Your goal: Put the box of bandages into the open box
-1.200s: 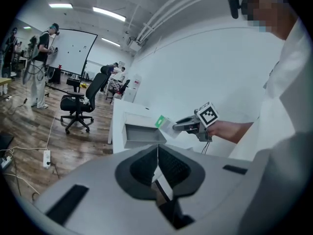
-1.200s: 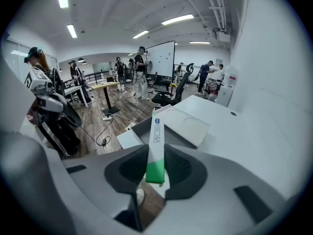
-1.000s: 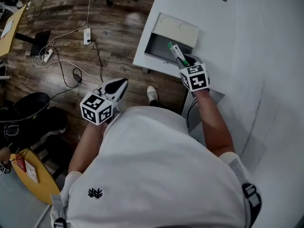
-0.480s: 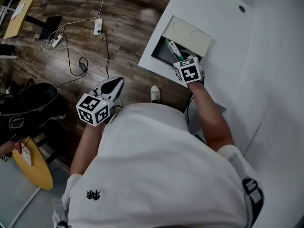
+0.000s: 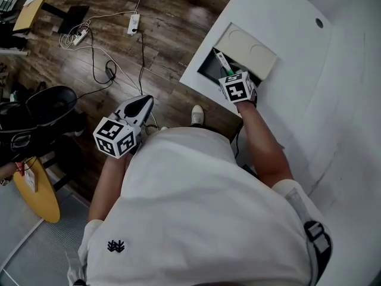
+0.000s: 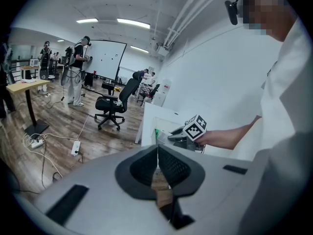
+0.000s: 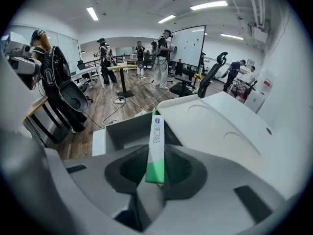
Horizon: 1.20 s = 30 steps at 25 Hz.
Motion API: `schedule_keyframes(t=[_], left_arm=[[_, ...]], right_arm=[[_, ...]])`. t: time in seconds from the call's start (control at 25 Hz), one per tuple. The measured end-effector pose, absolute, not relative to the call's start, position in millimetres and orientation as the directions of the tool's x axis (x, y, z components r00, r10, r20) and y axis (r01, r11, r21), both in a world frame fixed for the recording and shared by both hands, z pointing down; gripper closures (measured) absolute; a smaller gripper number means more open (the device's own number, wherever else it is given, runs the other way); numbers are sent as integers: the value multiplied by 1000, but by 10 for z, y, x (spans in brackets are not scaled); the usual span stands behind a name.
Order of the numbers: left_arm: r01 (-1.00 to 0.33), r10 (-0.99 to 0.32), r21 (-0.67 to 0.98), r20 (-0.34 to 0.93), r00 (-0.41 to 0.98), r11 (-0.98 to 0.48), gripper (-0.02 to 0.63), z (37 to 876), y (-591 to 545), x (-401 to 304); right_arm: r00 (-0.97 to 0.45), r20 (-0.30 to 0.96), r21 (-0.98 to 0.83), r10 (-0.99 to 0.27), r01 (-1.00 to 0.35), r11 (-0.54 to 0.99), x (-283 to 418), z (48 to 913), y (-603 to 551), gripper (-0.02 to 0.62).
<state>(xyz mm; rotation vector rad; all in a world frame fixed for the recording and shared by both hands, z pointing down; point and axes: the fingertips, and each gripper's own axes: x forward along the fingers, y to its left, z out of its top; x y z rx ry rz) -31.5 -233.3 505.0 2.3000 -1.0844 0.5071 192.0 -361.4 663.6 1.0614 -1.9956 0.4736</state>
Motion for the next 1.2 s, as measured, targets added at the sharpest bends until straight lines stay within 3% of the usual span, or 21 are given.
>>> schedule_keyframes(t=[0.48, 0.64, 1.2], left_arm=[[-798, -595, 317, 538, 597, -513, 597, 5066, -2264, -324], [-795, -592, 319, 537, 601, -516, 597, 5051, -2233, -362], [-733, -533, 341, 518, 669, -588, 597, 5081, -2027, -334]], right_arm=[[-322, 789, 62, -523, -805, 589, 1905, 6657, -3620, 491], [-317, 789, 68, -526, -806, 588, 1902, 6631, -3590, 459], [-244, 786, 87, -568, -866, 492, 2175, 6460, -3284, 446]])
